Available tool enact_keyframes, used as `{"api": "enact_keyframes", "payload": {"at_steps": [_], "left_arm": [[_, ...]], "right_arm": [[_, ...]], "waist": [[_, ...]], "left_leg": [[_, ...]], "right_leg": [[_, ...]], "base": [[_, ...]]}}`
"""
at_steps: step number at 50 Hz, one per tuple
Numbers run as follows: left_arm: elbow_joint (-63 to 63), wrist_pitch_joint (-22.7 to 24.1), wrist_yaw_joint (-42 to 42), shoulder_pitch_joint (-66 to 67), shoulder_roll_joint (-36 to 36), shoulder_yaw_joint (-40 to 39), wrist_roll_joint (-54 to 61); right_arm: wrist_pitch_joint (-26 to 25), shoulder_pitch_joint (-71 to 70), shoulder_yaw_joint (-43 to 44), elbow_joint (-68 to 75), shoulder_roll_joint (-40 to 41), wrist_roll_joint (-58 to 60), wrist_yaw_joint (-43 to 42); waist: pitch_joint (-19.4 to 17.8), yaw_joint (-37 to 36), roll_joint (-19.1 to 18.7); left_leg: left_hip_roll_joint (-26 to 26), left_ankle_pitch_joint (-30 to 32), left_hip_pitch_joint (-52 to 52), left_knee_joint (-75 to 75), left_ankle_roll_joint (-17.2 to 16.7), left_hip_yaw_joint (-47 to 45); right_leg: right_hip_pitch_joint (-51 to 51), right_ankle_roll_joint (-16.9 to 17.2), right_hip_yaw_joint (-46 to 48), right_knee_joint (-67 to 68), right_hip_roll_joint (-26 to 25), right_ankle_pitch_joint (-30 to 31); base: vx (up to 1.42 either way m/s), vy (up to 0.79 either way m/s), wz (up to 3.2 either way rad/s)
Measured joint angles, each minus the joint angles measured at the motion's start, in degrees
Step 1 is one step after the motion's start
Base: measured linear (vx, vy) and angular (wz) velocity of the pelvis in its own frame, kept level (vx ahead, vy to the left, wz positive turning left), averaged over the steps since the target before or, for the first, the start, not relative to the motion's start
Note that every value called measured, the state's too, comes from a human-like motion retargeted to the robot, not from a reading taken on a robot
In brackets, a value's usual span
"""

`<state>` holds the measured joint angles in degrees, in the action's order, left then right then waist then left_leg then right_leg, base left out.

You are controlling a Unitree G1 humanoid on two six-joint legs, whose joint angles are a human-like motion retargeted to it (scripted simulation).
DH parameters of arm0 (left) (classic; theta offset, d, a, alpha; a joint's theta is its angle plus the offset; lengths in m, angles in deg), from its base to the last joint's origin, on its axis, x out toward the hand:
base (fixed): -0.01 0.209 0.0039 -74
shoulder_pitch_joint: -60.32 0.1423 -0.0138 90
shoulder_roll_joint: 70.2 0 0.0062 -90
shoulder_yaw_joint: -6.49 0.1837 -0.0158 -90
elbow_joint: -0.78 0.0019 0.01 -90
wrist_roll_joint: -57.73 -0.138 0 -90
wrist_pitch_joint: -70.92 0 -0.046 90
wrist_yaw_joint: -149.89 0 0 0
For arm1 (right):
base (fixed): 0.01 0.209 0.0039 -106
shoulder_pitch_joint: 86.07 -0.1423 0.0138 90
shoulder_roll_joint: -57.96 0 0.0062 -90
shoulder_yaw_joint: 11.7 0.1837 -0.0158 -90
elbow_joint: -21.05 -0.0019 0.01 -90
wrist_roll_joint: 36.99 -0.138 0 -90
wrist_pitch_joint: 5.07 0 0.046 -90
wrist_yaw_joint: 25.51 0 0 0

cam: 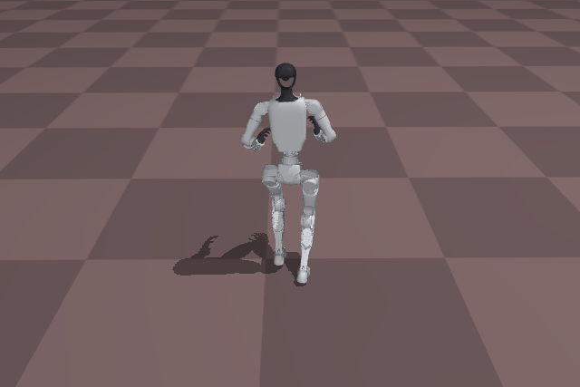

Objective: Run

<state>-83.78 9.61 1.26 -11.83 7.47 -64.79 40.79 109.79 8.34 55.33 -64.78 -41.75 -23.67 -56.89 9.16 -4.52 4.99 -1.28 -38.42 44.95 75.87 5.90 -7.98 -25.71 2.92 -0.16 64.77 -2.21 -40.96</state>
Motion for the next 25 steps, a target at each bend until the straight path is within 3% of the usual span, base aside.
{"api": "enact_keyframes", "payload": {"at_steps": [4, 6, 10, 13, 15, 18, 23, 25], "left_arm": [[0.14, 0.44, -0.96, 3.8, -0.85, -1.53, 2.18], [-0.2, 0.53, -0.72, 4.57, -0.92, -1.49, 2.37], [-0.97, 0.39, 0.55, 3.9, -1.42, -0.4, -0.4], [0.55, -0.99, 3.56, -3.75, -2.4, 0.83, -3.42], [1.96, -1.36, 5.22, -9.23, -1.82, 2.29, -4.36], [1.63, -1.11, 6.67, -13.37, -0.4, 3.26, -4.11], [0.31, 1.91, 6.9, -16.29, 0.69, 5.94, -3.65], [-0.48, 2.77, 6.94, -16.54, 0.47, 6.94, -4.27]], "right_arm": [[0.96, 0.6, -1.25, -1.92, 0.17, -1.92, 3.66], [1.27, 1.01, -2.04, -2.77, 0.21, -1.73, 4.8], [1.22, 2.94, -3.73, -2.88, 1.34, 0.66, 5.47], [0.79, 2.17, -3.92, -1.28, 2.46, 2.21, 4.96], [1.32, 2.24, -3.79, -0.26, 2.27, 1.97, 4.36], [2.27, 4.35, -3.26, -0.79, 0.82, 0.44, 3.79], [2.73, 9.21, -1.29, -0.49, -0.12, -1.44, 3.39], [3.0, 10.61, -0.51, -0.59, -0.17, -1.92, 2.81]], "waist": [[2.93, 1.59, 4.98], [3.36, 2.68, 6.38], [2.67, 5.05, 8.19], [-0.16, 6.36, 7.54], [-1.03, 7.25, 5.88], [-0.39, 9.41, 2.4], [2.69, 10.5, -4.35], [3.56, 9.44, -6.93]], "left_leg": [[-10.75, 5.48, 1.12, -26.83, -2.33, -1.89], [-14.1, 5.65, 1.72, -28.62, -1.41, -2.28], [-17.23, -0.41, 3.09, -13.08, 4.71, -2.74], [-16.36, -7.12, -1.42, -6.66, 6.93, -1.2], [-14.78, -9.12, -6.75, -7.49, 6.05, 0.17], [-11.56, -6.61, -16.51, -13.71, 1.75, 2.28], [-2.97, 7.82, -26.7, -17.73, -7.77, 4.54], [0.86, 12.49, -27.52, -13.36, -9.86, 5.02]], "right_leg": [[5.38, 6.99, 0.06, 0.73, 8.16, 11.21], [6.41, 8.37, 0.09, 6.17, 10.99, 14.06], [5.11, 7.62, 0.22, 23.47, 16.35, 14.38], [-2.21, 3.03, -0.44, 32.96, 17.45, 10.29], [-8.83, -0.14, -0.48, 34.24, 16.38, 6.9], [-16.9, -1.97, 1.58, 25.78, 12.21, 3.83], [-22.28, 0.17, 4.6, -4.53, -0.65, 5.65], [-22.61, 0.38, 4.7, -13.19, -5.94, 7.41]], "base": [[0.03, 0.07, 1.24], [-0.05, 0.03, 1.05], [-0.05, 0.01, 0.68], [-0.01, 0.01, 0.09], [-0.01, 0.01, -0.1], [0.02, -0.01, 0.06], [0.05, -0.06, 0.26], [-0.03, -0.05, 0.18]]}}
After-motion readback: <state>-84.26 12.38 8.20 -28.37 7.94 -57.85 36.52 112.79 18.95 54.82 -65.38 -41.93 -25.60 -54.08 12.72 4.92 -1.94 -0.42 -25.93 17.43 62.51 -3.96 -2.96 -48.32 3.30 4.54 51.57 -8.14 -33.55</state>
